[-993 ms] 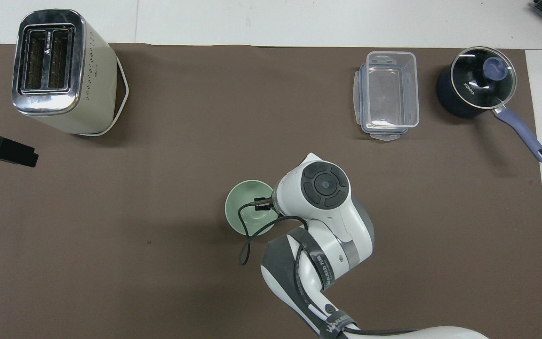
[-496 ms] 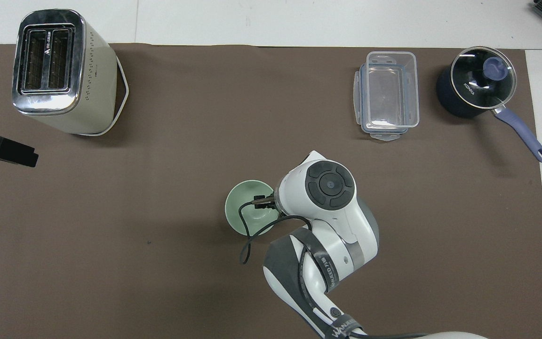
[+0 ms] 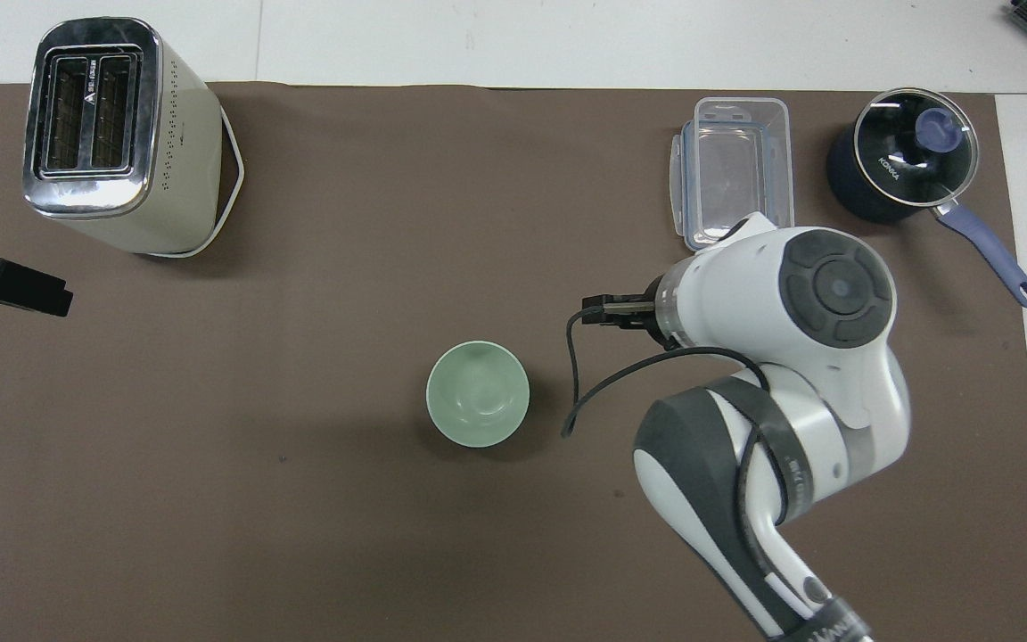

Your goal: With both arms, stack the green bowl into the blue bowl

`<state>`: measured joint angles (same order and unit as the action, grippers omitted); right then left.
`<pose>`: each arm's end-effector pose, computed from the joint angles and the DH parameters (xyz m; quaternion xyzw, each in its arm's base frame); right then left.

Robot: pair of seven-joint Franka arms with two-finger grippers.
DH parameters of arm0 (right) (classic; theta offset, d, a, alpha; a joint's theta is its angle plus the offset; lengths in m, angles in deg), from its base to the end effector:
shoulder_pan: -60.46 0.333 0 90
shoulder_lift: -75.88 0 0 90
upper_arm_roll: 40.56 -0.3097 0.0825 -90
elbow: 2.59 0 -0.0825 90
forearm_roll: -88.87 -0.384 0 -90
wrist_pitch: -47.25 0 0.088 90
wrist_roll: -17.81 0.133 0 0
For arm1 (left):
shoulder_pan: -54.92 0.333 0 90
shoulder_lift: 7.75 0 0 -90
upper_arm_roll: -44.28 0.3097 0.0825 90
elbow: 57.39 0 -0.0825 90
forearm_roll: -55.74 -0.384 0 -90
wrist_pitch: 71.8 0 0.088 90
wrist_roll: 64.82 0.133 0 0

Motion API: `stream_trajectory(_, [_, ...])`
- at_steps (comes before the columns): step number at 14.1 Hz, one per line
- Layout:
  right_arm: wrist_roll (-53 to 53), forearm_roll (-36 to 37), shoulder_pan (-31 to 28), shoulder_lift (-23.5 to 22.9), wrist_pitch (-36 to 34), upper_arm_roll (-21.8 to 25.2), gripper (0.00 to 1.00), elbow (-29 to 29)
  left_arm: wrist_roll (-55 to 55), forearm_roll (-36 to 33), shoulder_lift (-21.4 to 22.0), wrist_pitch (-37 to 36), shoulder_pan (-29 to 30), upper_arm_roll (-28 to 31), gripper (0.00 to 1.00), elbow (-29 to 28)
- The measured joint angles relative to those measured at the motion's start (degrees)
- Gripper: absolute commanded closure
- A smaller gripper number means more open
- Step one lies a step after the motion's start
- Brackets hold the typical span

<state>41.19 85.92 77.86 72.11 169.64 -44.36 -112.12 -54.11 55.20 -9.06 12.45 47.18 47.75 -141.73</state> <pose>0.5546 0.2181 0.4432 -0.9961 0.0312 -0.0639 0.0531 0.5494 -0.0401 0.6170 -0.9914 0.1299 0.0125 0.0047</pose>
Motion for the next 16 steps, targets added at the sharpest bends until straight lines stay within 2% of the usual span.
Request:
stream_trajectory(2, [0.0, 0.8, -2.6, 2.0, -3.4, 0.1, 0.0, 1.5, 0.0, 0.0, 0.0, 0.0, 0.0, 0.0, 0.0, 0.0])
stream_trajectory(6, [0.0, 0.9, -6.8, 5.2, -14.5, 0.1, 0.0, 8.7, 0.0, 0.0, 0.0, 0.0, 0.0, 0.0, 0.0, 0.0])
stream_trajectory(11, [0.0, 0.9, -10.8, 9.3, -19.5, 0.5, 0.0, 11.3, 0.0, 0.0, 0.0, 0.0, 0.0, 0.0, 0.0, 0.0])
stream_trajectory(13, [0.0, 0.9, -12.3, 11.1, -21.4, 2.1, 0.0, 11.4, 0.0, 0.0, 0.0, 0.0, 0.0, 0.0, 0.0, 0.0])
stream_trajectory(16, [-1.3, 1.1, -12.9, 13.0, -26.4, 7.0, 0.0, 13.2, 0.0, 0.0, 0.0, 0.0, 0.0, 0.0, 0.0, 0.0])
